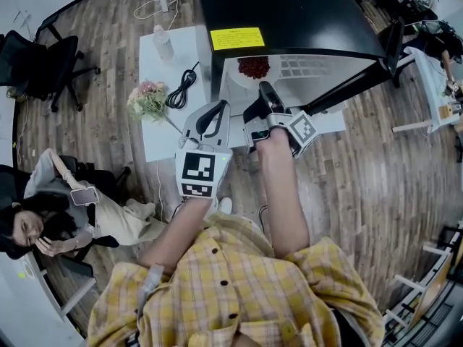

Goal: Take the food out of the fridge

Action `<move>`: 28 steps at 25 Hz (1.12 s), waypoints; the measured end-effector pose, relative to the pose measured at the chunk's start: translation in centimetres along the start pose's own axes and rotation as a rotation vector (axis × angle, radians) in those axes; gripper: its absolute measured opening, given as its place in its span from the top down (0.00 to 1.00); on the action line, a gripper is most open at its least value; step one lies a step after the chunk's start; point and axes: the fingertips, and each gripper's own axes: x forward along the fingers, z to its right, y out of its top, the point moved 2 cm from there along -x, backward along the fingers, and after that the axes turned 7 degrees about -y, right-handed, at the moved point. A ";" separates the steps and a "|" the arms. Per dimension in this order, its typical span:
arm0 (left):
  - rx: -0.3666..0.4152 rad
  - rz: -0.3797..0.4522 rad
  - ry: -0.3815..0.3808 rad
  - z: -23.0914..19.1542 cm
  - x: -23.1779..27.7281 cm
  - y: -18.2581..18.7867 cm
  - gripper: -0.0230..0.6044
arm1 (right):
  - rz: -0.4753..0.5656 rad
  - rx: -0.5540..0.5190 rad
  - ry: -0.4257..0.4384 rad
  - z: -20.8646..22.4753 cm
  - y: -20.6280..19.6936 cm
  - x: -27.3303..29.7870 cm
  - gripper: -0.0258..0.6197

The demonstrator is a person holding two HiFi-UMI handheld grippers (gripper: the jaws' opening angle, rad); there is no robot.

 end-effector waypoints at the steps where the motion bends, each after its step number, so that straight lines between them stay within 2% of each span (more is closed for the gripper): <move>1: 0.000 0.000 -0.001 0.1 -0.1 0.0 0.95 | 0.000 0.008 0.006 -0.1 -0.1 -0.3 0.94; 6: 0.004 0.005 -0.001 0.6 -0.5 0.0 0.95 | 0.007 0.048 0.023 -0.4 -0.3 -1.7 0.94; 13: -0.007 0.015 -0.005 1.4 -1.2 0.2 0.95 | 0.011 -0.012 0.039 -1.7 -0.7 -4.2 0.94; 20: -0.037 0.032 -0.022 2.1 -2.2 0.2 0.95 | 0.009 -0.024 0.073 -2.8 -1.0 -7.0 0.94; 28: -0.034 0.042 -0.019 2.9 -3.4 0.0 0.95 | 0.006 -0.031 0.091 -3.1 -2.1 -10.1 0.94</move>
